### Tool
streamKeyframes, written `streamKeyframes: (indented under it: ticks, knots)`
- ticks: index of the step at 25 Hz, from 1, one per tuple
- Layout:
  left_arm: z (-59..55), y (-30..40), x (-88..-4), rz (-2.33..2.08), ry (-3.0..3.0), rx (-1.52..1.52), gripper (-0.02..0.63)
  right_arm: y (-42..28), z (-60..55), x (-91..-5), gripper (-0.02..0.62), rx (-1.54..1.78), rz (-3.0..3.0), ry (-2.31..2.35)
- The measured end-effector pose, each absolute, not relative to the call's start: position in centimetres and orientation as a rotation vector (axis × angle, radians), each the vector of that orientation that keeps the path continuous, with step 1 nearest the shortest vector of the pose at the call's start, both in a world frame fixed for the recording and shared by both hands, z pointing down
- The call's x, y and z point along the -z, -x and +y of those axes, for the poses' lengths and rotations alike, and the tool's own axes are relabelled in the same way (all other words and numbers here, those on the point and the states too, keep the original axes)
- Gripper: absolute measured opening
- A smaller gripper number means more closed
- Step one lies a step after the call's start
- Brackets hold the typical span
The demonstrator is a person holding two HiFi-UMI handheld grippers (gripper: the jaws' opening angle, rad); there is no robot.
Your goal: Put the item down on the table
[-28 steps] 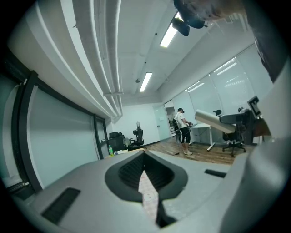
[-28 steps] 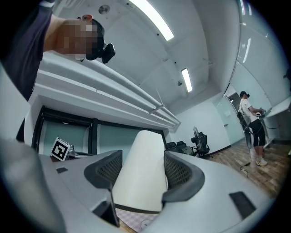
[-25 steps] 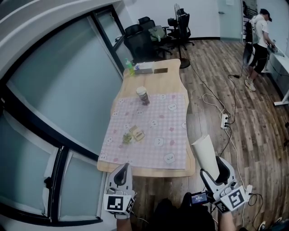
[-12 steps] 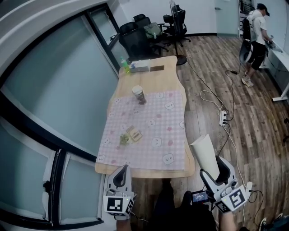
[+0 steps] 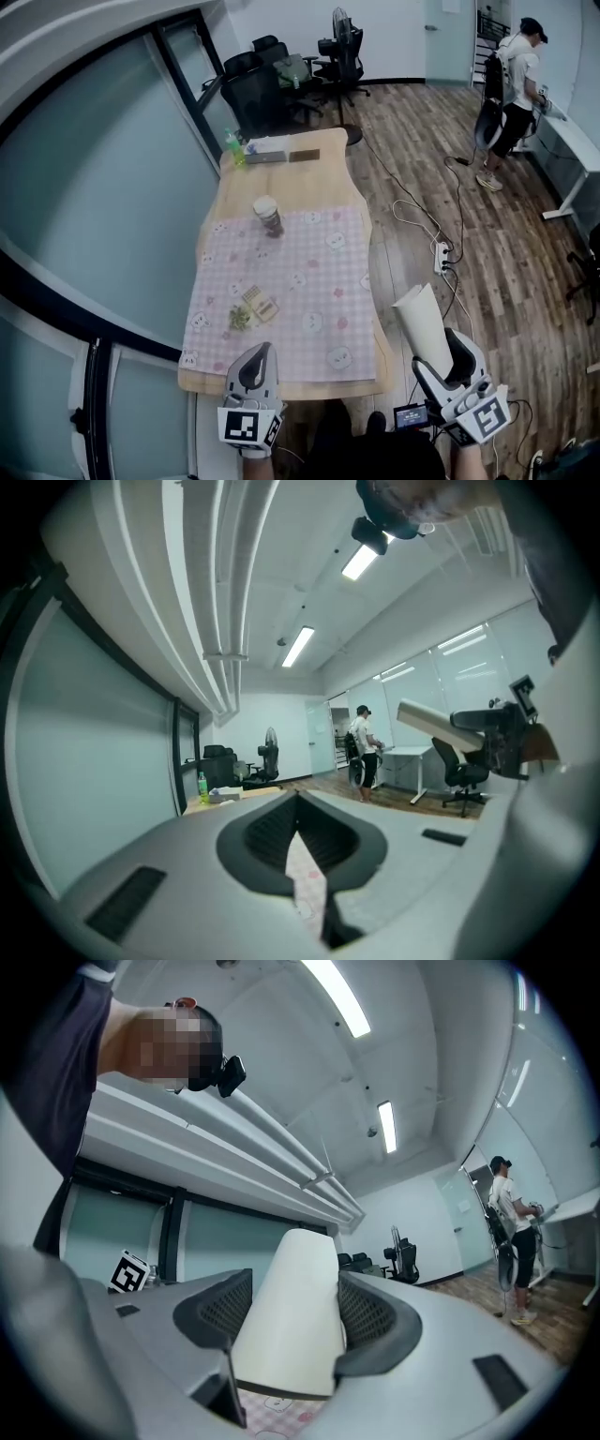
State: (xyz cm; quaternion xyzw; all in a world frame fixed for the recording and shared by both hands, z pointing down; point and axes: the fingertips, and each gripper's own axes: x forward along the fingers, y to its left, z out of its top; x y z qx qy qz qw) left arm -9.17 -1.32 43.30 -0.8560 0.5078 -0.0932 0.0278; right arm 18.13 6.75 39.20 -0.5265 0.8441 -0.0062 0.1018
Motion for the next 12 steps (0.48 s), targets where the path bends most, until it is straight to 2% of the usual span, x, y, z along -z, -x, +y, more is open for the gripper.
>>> streamKeyframes:
  ticks: [12]
  knots:
    - [-10.9, 13.4, -43.9, 1.586, 2.724, 0.206, 0.0, -11.0, -3.3, -36.4, 0.299, 0.004, 2.543, 1.545]
